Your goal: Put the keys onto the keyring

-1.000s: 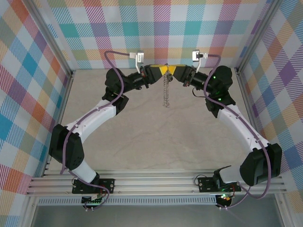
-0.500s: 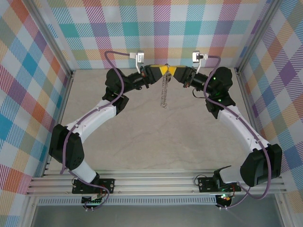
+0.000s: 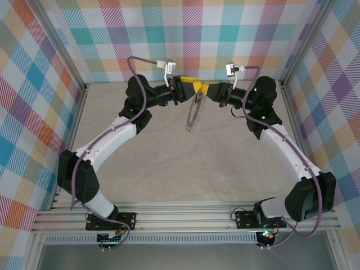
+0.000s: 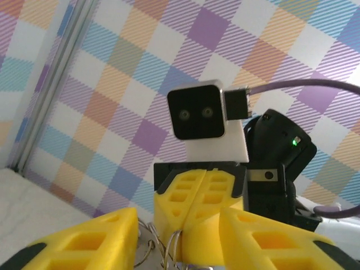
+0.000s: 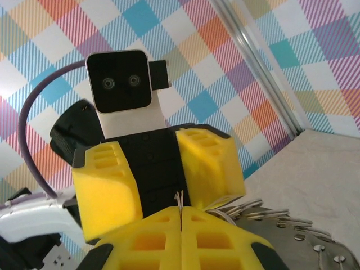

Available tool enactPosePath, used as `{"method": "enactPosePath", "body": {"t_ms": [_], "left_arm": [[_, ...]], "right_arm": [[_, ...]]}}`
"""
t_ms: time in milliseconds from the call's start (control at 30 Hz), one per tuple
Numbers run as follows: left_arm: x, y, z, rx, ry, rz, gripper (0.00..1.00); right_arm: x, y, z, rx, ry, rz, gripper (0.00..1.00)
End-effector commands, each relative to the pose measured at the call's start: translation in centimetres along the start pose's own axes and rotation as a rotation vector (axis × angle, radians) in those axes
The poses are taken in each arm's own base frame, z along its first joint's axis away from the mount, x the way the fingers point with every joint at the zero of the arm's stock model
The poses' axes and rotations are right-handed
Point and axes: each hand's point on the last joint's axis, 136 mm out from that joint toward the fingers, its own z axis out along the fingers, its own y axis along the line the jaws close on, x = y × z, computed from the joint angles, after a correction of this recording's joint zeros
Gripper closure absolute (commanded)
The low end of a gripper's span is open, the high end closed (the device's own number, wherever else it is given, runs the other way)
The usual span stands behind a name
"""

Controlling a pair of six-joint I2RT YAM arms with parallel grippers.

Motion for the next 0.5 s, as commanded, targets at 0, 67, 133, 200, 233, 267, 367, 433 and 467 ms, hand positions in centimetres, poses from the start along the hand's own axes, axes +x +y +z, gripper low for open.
{"method": "enactPosePath", "body": {"t_ms": [0,67,133,200,233,267,367,433,467], "left_arm": [[-1.2,-3.0,-0.9,0.028,0.064,0.13,0.54],[-0.9,-3.1,-1.3,0.025,0.106,0.15,0.51],[-0.7,-2.9,-1.8,0.017,0.145,0.167,0.5],[-0.6,-2.6,-2.1,0.011,0.177,0.179,0.5],[-0.6,-2.5,-2.4,0.011,0.192,0.183,0.49],[-0.5,-2.3,-2.5,0.014,0.206,0.185,0.49],[-0.2,-2.2,-2.8,0.034,0.265,0.195,0.49],[0.4,-2.0,-2.8,0.045,0.322,0.193,0.49],[0.9,-1.9,-2.9,0.05,0.352,0.176,0.49]], "right_arm": [[-0.9,2.2,-0.5,-0.054,0.052,-0.115,1.0],[-0.8,1.9,-0.8,-0.049,0.066,-0.122,1.0],[-0.8,1.6,-1.1,-0.05,0.084,-0.125,1.0],[-0.8,1.6,-1.2,-0.053,0.106,-0.131,1.0],[-0.6,1.5,-1.3,-0.059,0.121,-0.136,1.0],[-0.6,1.4,-1.3,-0.06,0.133,-0.136,1.0],[-0.4,1.3,-1.4,-0.078,0.17,-0.139,1.0],[-0.3,1.3,-1.5,-0.095,0.194,-0.138,1.0],[-0.1,1.3,-1.4,-0.108,0.208,-0.134,1.0]]}}
